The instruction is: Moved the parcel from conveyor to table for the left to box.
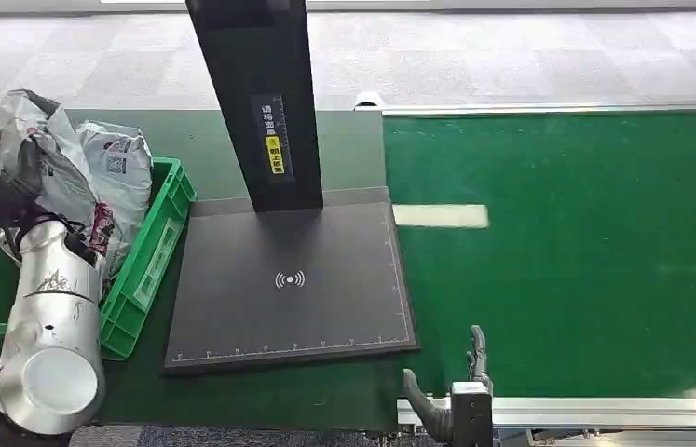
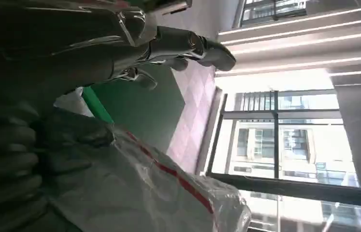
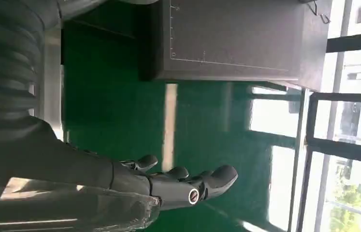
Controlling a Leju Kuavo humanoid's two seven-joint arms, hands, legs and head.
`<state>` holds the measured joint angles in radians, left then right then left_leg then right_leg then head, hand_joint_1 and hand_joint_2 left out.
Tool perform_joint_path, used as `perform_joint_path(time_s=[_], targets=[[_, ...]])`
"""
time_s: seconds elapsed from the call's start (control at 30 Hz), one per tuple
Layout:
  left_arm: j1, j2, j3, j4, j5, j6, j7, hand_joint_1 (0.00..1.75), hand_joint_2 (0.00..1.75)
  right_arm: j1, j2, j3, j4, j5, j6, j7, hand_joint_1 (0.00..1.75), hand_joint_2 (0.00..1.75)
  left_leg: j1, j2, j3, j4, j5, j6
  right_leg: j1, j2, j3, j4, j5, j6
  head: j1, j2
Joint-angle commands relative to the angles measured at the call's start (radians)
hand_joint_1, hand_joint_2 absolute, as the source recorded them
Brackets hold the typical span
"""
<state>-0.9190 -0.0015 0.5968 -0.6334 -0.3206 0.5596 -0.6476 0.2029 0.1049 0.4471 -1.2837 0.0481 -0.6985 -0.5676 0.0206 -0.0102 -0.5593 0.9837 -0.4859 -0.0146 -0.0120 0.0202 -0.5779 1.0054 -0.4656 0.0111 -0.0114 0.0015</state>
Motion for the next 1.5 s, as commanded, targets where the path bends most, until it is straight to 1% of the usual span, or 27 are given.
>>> perform_joint_path(time_s=[0.03, 0.07, 0.1, 0.13, 0.17, 0.2, 0.23, 0.3, 0.33, 0.37, 0.4, 0.43, 0.47, 0.5, 0.53, 0.57, 0.6, 0.63, 0.7, 0.83, 1.03, 1.13, 1.23, 1.4, 1.43, 1.47, 1.5], targets=[[0.316, -0.054, -0.536, -0.991, -0.098, 0.138, -0.05, 0.0, 0.0, -0.016, 0.036, -0.026, 0.047, 0.043, 0.0, -0.003, 0.0, 1.75, 0.001, 0.004, 0.0, 0.0, -0.001, 0.001, 0.001, 0.001, 0.0, -0.001, 0.0, -0.001, 0.0, 0.0], [0.407, -0.067, -0.63, -1.168, -0.168, 0.138, -0.05, 0.0, 0.0, -0.01, 0.043, -0.044, 0.045, 0.04, 0.0, -0.011, 0.0, 1.75, 0.0, 0.004, -0.001, 0.0, -0.001, 0.001, 0.001, 0.002, -0.001, -0.001, 0.0, 0.0, 0.0, 0.0], [0.407, -0.067, -0.63, -1.168, -0.168, 0.138, -0.05, 0.0, 0.0, -0.01, 0.043, -0.044, 0.045, 0.04, 0.0, -0.011, 0.0, 1.75, 0.001, 0.003, -0.003, 0.001, -0.001, 0.001, 0.002, 0.001, -0.002, -0.001, 0.0, 0.0, 0.0, 0.0], [0.523, -0.077, -0.752, -1.31, -0.226, 0.138, -0.05, 0.0, 1.75, 0.0, 0.037, -0.051, 0.032, 0.033, 0.0, -0.014, 0.0, 1.75, 0.001, 0.004, -0.001, 0.001, -0.003, 0.002, 0.001, 0.0, 0.0, -0.001, -0.001, 0.0, 0.0, 0.0], [0.589, -0.042, -0.856, -1.32, -0.245, 0.138, -0.05, 0.0, 1.75, 0.014, 0.046, -0.079, 0.014, 0.034, 0.0, -0.016, 0.0, 1.75, 0.0, 0.002, 0.0, -0.001, -0.002, 0.002, 0.0, -0.001, 0.0, -0.002, -0.001, 0.0, 0.0, 0.0], [0.659, -0.044, -0.912, -1.334, -0.31, 0.138, -0.05, 0.0, 1.75, 0.026, 0.041, -0.087, -0.01, 0.032, 0.0, -0.012, 0.0, 1.75, -0.001, 0.0, 0.001, -0.002, -0.002, 0.002, -0.001, -0.002, 0.001, -0.002, -0.002, 0.001, 0.0, 0.0], [0.659, -0.044, -0.912, -1.334, -0.31, 0.138, -0.05, 0.0, 1.75, 0.026, 0.041, -0.087, -0.01, 0.032, 0.0, -0.012, 0.0, 1.75, -0.002, -0.002, 0.004, -0.004, -0.002, 0.003, -0.002, -0.005, 0.006, -0.005, -0.004, 0.002, 0.0, 0.0], [0.659, -0.044, -0.912, -1.334, -0.31, 0.138, -0.05, 0.0, 1.75, 0.026, 0.041, -0.087, -0.01, 0.032, 0.0, -0.012, 0.0, 1.75, -0.003, -0.001, 0.002, -0.002, -0.004, 0.002, -0.003, -0.003, 0.003, -0.003, -0.004, 0.003, -0.001, 0.0], [0.725, -0.063, -0.948, -1.36, -0.352, 0.138, -0.05, 0.0, 1.75, 0.038, 0.041, -0.088, -0.035, 0.045, 0.0, 0.002, 0.0, 1.75, -0.002, 0.0, 0.003, -0.001, -0.005, 0.003, -0.002, -0.003, 0.004, -0.003, -0.004, 0.003, 0.001, 0.0], [0.78, -0.037, -0.99, -1.259, -0.312, 0.138, -0.05, 0.0, 1.75, 0.054, 0.047, -0.107, -0.062, 0.061, 0.0, 0.017, 0.0, 1.75, -0.003, 0.0, 0.002, -0.001, -0.005, 0.002, -0.003, -0.003, 0.003, -0.003, -0.004, 0.003, 0.0, 0.0], [0.829, -0.045, -0.982, -1.161, -0.358, 0.138, -0.032, 0.0, 1.75, 0.071, 0.055, -0.124, -0.097, 0.087, 0.0, 0.039, 0.0, 1.75, -0.004, 0.0, 0.003, -0.003, -0.004, 0.002, -0.004, -0.002, 0.003, -0.003, -0.004, 0.003, 0.0, 0.0], [0.861, -0.017, -1.003, -1.028, -0.226, 0.068, 0.162, 0.0, 1.75, 0.078, 0.063, -0.14, -0.118, 0.099, 0.002, 0.061, 0.0, 1.75, -0.004, 0.0, 0.005, -0.004, -0.005, 0.002, -0.004, -0.002, 0.004, -0.003, -0.004, 0.003, 0.0, 0.0], [0.884, -0.027, -0.983, -0.937, -0.123, 0.04, 0.21, 0.0, 1.75, 0.079, 0.067, -0.151, -0.127, 0.118, 0.02, 0.074, 0.0, 1.75, -0.004, 0.001, 0.007, -0.005, -0.005, 0.002, -0.004, -0.002, 0.006, -0.004, -0.004, 0.003, 0.0, 0.0], [0.931, -0.058, -0.942, -0.841, -0.052, 0.002, 0.233, 0.0, 1.75, 0.075, 0.069, -0.156, -0.128, 0.142, 0.039, 0.083, 0.0, 1.75, -0.004, -0.001, 0.008, -0.005, -0.005, 0.002, -0.005, -0.003, 0.007, -0.004, -0.005, 0.003, -0.001, 0.0], [0.978, -0.103, -0.881, -0.741, 0.069, -0.007, 0.155, 0.0, 1.75, 0.065, 0.078, -0.168, -0.118, 0.161, 0.059, 0.092, 0.0, 1.75, -0.004, -0.001, 0.01, -0.007, -0.004, 0.002, -0.004, -0.004, 0.01, -0.006, -0.004, 0.002, 0.0, 0.0], [0.989, -0.103, -0.875, -0.704, 0.094, -0.003, 0.098, 0.0, 1.75, 0.058, 0.083, -0.175, -0.107, 0.164, 0.062, 0.091, 0.0, 1.75, -0.004, 0.0, 0.01, -0.007, -0.004, 0.002, -0.004, -0.002, 0.009, -0.006, -0.004, 0.003, 0.0, 0.0], [0.992, -0.103, -0.874, -0.702, 0.097, -0.002, 0.095, 0.0, 1.75, 0.057, 0.083, -0.176, -0.106, 0.165, 0.063, 0.09, 0.0, 1.75, -0.004, 0.003, 0.011, -0.007, -0.005, 0.002, -0.004, 0.0, 0.009, -0.006, -0.004, 0.003, 0.0, 0.0], [1.003, -0.121, -0.848, -0.725, 0.158, -0.007, 0.098, 0.0, 1.75, 0.052, 0.084, -0.176, -0.097, 0.165, 0.068, 0.089, 0.0, 1.75, -0.003, 0.003, 0.008, -0.004, -0.006, 0.002, -0.003, 0.001, 0.006, -0.004, -0.005, 0.002, 0.0, 0.0], [1.008, -0.11, -0.835, -0.757, 0.2, 0.007, 0.088, 0.0, 1.75, 0.038, 0.09, -0.178, -0.073, 0.167, 0.082, 0.074, 0.0, 1.75, -0.001, 0.007, 0.006, -0.003, -0.006, 0.002, -0.001, 0.005, 0.004, -0.003, -0.004, 0.002, 0.0, 0.0], [1.012, -0.088, -0.839, -0.823, 0.211, 0.016, 0.074, 0.0, 1.75, 0.02, 0.093, -0.17, -0.048, 0.173, 0.084, 0.065, 0.0, 1.75, -0.001, 0.005, 0.004, -0.002, -0.006, 0.001, -0.001, 0.004, 0.003, -0.002, -0.005, 0.002, 0.0, 0.0], [1.012, -0.088, -0.839, -0.823, 0.211, 0.016, 0.074, 0.0, 1.75, 0.02, 0.093, -0.17, -0.048, 0.173, 0.084, 0.065, 0.0, 1.75, -0.001, 0.003, 0.004, -0.002, -0.006, 0.001, -0.001, 0.002, 0.003, -0.002, -0.005, 0.002, 0.0, 0.0], [0.997, -0.089, -0.851, -0.839, 0.223, 0.021, 0.041, 0.0, 1.75, 0.013, 0.089, -0.157, -0.035, 0.174, 0.077, 0.056, 0.0, 1.75, -0.001, 0.002, 0.004, -0.002, -0.006, 0.001, -0.001, 0.002, 0.004, -0.002, -0.005, 0.002, 0.0, 0.0], [0.972, -0.094, -0.861, -0.825, 0.236, 0.019, 0.042, 0.0, 1.75, 0.0, 0.05, -0.15, -0.016, 0.158, 0.088, 0.056, 0.0, 1.75, -0.001, 0.001, 0.005, -0.002, -0.005, 0.002, -0.001, 0.0, 0.005, -0.003, -0.005, 0.002, 0.0, 0.0], [1.011, -0.089, -0.853, -0.87, 0.281, 0.037, 0.018, 0.0, 1.75, -0.005, 0.044, -0.14, -0.005, 0.146, 0.091, 0.045, 0.0, 1.75, -0.001, 0.003, 0.006, -0.002, -0.006, 0.002, -0.001, 0.001, 0.005, -0.003, -0.005, 0.002, 0.0, 0.0], [1.022, -0.084, -0.85, -0.894, 0.279, 0.042, 0.018, 0.12, 1.75, -0.006, 0.044, -0.136, -0.002, 0.144, 0.089, 0.044, 0.0, 1.75, -0.001, 0.003, 0.005, -0.002, -0.006, 0.002, -0.001, 0.001, 0.005, -0.003, -0.005, 0.002, 0.0, 0.0], [1.027, -0.083, -0.848, -0.908, 0.279, 0.041, 0.014, 1.75, 1.75, -0.007, 0.044, -0.135, -0.002, 0.143, 0.087, 0.043, 0.0, 1.75, -0.001, 0.003, 0.006, -0.002, -0.006, 0.002, -0.001, 0.001, 0.005, -0.003, -0.005, 0.002, 0.0, 0.0], [1.03, -0.08, -0.848, -0.921, 0.276, 0.038, 0.013, 1.75, 1.75, -0.008, 0.043, -0.132, -0.001, 0.142, 0.086, 0.043, 0.0, 1.75, -0.001, 0.003, 0.005, -0.002, -0.006, 0.002, -0.001, 0.001, 0.005, -0.003, -0.005, 0.002, 0.0, 0.0]])
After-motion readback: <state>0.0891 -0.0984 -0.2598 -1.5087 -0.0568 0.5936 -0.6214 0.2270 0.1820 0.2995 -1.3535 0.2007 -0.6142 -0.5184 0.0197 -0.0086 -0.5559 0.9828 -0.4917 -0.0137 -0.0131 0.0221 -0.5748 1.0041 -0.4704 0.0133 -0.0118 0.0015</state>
